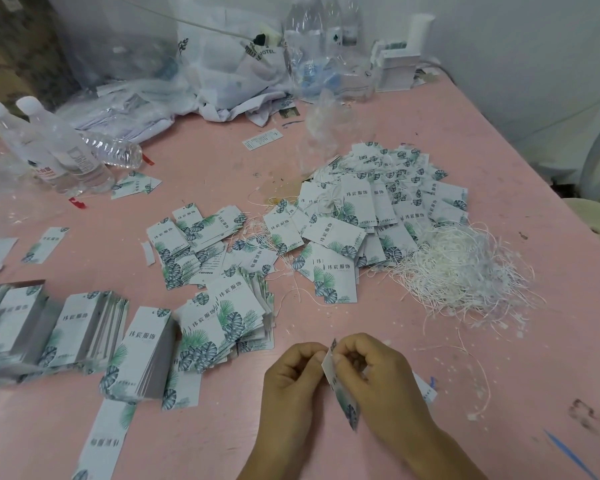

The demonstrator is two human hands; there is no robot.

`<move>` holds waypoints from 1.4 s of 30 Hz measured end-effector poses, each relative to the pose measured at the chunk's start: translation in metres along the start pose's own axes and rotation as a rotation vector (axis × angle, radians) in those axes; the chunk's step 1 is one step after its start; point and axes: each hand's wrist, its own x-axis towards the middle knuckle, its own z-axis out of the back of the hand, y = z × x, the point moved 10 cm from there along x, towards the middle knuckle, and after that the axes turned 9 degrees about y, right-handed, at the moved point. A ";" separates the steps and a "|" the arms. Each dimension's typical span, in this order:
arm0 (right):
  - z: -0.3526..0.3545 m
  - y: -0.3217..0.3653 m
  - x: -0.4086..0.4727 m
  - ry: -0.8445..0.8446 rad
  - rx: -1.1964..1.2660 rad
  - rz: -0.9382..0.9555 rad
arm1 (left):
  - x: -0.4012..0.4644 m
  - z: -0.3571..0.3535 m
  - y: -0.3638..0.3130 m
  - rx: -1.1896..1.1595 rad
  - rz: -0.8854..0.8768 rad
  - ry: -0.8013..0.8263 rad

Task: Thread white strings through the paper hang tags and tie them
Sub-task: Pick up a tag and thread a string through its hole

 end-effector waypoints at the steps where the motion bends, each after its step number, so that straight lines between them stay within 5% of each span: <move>1: 0.001 0.000 0.000 0.010 0.006 0.001 | 0.000 0.000 0.000 0.007 0.003 -0.002; 6: -0.005 0.001 0.002 0.114 0.071 -0.015 | -0.003 0.001 -0.004 0.110 0.011 -0.029; 10: 0.042 -0.032 0.007 -0.104 0.153 -0.159 | -0.006 0.009 -0.018 0.354 -0.085 -0.105; 18: 0.044 -0.056 0.020 0.166 -0.419 -0.187 | -0.006 0.011 -0.023 -0.070 -0.061 -0.182; 24: 0.039 -0.045 0.021 0.204 -0.561 -0.152 | -0.009 0.009 -0.056 0.101 -0.179 -0.176; 31: 0.067 -0.029 0.011 0.034 0.074 -0.210 | -0.014 -0.010 -0.087 -0.089 -0.236 -0.102; 36: 0.078 0.023 0.008 0.033 0.448 -0.058 | -0.028 -0.028 -0.125 -0.051 -0.354 -0.065; 42: 0.059 0.043 0.007 0.072 0.495 -0.049 | -0.029 -0.047 -0.121 0.102 -0.326 -0.026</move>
